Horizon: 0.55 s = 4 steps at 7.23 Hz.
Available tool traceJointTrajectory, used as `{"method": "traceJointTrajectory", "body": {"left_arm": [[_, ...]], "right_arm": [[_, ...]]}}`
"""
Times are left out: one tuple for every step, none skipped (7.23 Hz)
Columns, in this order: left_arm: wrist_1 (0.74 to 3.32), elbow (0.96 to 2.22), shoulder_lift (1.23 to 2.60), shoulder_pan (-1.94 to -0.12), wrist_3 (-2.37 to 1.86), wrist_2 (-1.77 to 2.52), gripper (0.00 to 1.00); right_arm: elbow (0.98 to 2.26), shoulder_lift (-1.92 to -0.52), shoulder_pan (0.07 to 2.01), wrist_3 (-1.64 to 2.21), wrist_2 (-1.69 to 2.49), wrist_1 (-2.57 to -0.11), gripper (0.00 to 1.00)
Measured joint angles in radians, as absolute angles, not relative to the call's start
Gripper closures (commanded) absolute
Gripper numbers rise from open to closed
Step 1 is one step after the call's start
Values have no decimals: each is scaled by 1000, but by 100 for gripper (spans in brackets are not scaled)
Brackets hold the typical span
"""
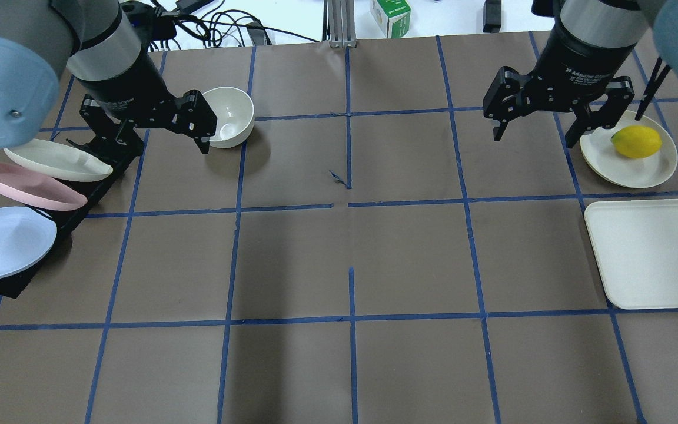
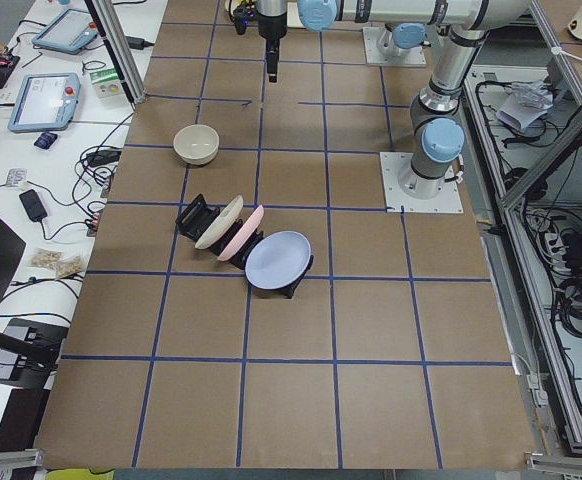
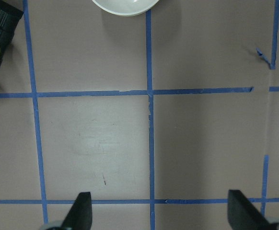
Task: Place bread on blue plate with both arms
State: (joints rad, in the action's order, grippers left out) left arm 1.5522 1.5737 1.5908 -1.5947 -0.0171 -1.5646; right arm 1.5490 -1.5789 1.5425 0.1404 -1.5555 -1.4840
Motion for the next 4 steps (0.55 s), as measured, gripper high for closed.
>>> {"method": "traceJointTrajectory", "body": {"left_arm": [[1554, 1573, 1590, -1594, -18, -1546, 0], [1559, 1570, 1588, -1594, -18, -1543, 0], [1563, 1567, 1586, -1593, -17, -1553, 0], [1569, 1570, 1582, -1589, -11, -1563, 0]], "right_arm": [[1551, -1579, 1543, 141, -1558, -1484, 0], [1553, -1580, 1543, 141, -1559, -1483, 0], [1555, -1578, 1540, 142, -1560, -1482, 0], [1557, -1576, 1536, 143, -1561, -1483, 0]]}}
